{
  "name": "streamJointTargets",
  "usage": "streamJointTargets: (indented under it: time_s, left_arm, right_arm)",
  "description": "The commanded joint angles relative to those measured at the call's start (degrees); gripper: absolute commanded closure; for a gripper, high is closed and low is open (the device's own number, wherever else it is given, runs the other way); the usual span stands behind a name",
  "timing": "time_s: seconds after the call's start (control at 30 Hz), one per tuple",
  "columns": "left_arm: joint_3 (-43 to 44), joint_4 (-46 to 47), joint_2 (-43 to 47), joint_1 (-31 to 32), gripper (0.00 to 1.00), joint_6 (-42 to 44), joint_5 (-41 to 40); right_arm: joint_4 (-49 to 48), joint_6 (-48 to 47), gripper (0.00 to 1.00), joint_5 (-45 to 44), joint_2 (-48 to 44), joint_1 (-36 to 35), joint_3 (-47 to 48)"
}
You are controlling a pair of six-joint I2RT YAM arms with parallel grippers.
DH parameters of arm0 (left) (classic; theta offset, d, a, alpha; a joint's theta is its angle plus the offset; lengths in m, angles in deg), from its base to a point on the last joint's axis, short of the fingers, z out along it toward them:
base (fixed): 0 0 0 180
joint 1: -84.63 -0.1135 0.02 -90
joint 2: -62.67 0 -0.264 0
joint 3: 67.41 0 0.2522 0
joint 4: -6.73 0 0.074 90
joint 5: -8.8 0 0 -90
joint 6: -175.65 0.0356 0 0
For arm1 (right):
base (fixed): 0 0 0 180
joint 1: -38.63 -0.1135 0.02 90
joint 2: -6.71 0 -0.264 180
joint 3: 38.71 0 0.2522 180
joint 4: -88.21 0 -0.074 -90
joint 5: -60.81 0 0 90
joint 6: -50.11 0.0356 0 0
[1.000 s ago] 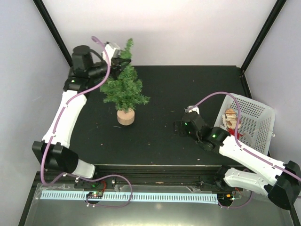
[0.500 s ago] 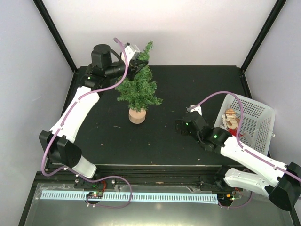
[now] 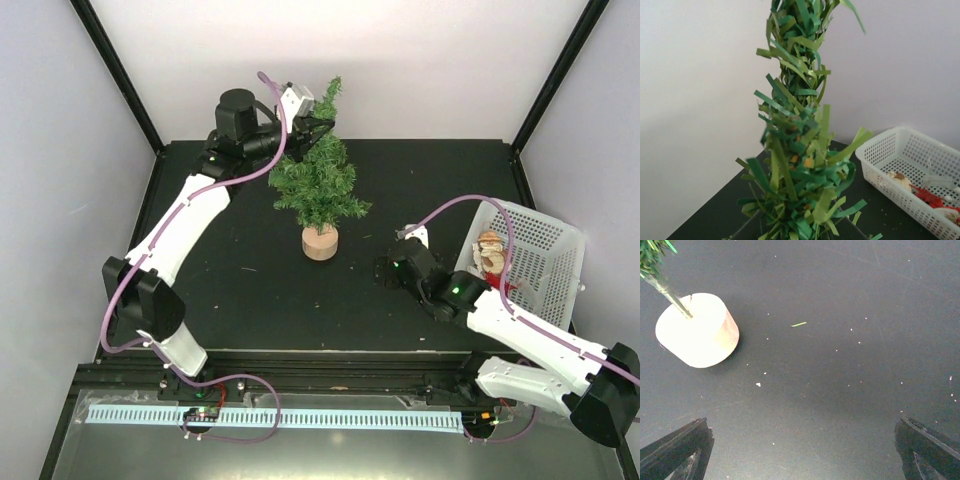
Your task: Decorate the small christmas tree
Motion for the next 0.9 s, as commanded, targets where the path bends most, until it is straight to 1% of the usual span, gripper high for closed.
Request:
streamJointTargets:
  time_s: [0.0, 0.1, 0.3, 0.5, 0.63, 0.77, 0.87]
  left_arm:
    - [1.86, 10.09, 0.78, 0.65, 0.98, -5.36, 1.71]
    - [1.72, 9.27, 0.84, 0.9, 0.98, -5.39, 1.83]
    - [-1.28, 11.31, 1.59, 1.47, 0.98, -6.65, 1.11]
    - [-1.22, 12.29, -0.46, 3.27, 0.98, -5.93, -2.97]
    - [-1.76, 12.54, -1.16, 3.86, 0.99, -5.89, -3.85]
    - [-4.34, 12.74, 0.33, 3.99, 0.98, -5.64, -3.9]
    - [-7.89, 13.87, 1.97, 4.08, 0.97, -5.12, -4.29]
  right_arm:
    - [-1.28, 0.22, 0.0, -1.52, -0.18, -0.19, -1.26]
    - [-1.33, 0.31, 0.0, -0.72, 0.71, -0.14, -1.22]
    - [-1.48, 0.24, 0.0, -0.23, 1.77, -0.14, -1.47]
    - [-0.13, 0.33, 0.0, 0.02, 3.89, -0.17, -0.1]
    - [1.43, 0.14, 0.0, -0.4, 3.91, -0.14, 0.54]
    - [1.19, 0.64, 0.0, -0.46, 3.55, -0.19, 0.17]
    - [0.52, 0.96, 0.0, -0.13, 4.31, -0.15, -0.04]
